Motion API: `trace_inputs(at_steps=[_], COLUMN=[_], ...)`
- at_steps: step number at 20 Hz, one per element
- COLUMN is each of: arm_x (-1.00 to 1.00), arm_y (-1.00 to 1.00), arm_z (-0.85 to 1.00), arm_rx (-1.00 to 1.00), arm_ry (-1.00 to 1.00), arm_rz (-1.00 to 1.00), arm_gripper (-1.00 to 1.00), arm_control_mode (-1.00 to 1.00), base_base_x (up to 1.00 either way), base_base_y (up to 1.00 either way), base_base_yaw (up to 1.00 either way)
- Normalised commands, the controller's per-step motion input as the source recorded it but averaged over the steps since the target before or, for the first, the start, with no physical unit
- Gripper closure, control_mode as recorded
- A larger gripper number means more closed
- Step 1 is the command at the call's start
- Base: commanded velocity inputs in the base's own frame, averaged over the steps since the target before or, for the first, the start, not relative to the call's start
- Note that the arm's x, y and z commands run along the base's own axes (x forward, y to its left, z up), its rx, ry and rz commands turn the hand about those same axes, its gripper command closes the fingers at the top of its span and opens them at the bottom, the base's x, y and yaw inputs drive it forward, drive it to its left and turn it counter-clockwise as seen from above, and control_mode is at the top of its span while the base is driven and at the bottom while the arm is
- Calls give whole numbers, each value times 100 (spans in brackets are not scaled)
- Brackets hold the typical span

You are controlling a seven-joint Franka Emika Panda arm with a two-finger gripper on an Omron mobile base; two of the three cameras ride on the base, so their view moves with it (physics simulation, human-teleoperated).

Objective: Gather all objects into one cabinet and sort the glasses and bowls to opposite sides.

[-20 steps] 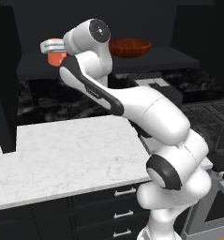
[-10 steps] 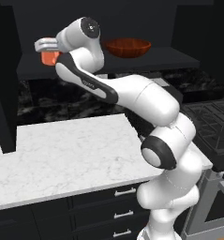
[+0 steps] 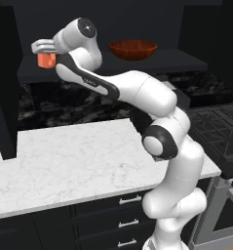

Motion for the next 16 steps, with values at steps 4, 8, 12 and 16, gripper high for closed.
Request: trace_inputs(at_steps=[4, 8, 12, 16], arm_x=[20, 22, 29, 33], arm_y=[25, 21, 16, 12], arm_z=[-16, -15, -10, -6], arm_rx=[0, 0, 0, 0], arm_ry=[1, 1, 1, 0], arm_rz=[3, 3, 2, 1], arm_gripper=[100, 100, 100, 100], arm_control_mode=[-100, -100, -100, -100], base_base_x=[0, 0, 0, 0], base_base_y=[0, 0, 0, 0], base_base_yaw=[0, 0, 0, 0])
